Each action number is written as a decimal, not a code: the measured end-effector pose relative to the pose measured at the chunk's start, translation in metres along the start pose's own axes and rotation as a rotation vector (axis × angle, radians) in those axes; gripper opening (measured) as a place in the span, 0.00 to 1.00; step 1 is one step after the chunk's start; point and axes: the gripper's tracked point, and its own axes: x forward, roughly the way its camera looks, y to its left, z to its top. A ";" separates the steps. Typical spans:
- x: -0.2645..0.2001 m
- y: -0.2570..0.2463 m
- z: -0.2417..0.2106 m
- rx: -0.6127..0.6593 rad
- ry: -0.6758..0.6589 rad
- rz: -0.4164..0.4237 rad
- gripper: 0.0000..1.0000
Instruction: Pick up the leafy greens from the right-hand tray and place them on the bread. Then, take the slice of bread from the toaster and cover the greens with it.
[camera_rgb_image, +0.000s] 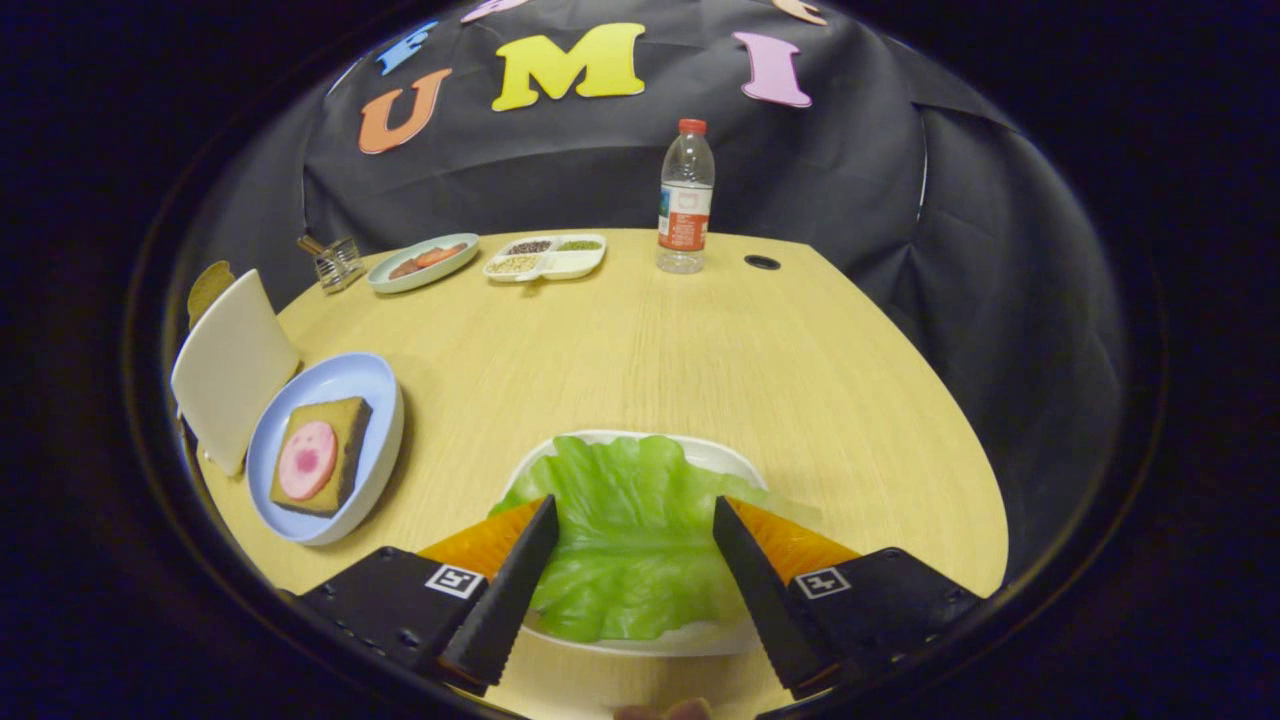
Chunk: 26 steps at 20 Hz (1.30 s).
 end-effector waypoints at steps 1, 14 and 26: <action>0.001 0.001 -0.002 0.008 0.003 0.016 0.97; -0.004 -0.009 0.007 0.156 -0.038 0.075 0.01; -0.089 0.085 0.067 0.173 -0.229 0.222 0.01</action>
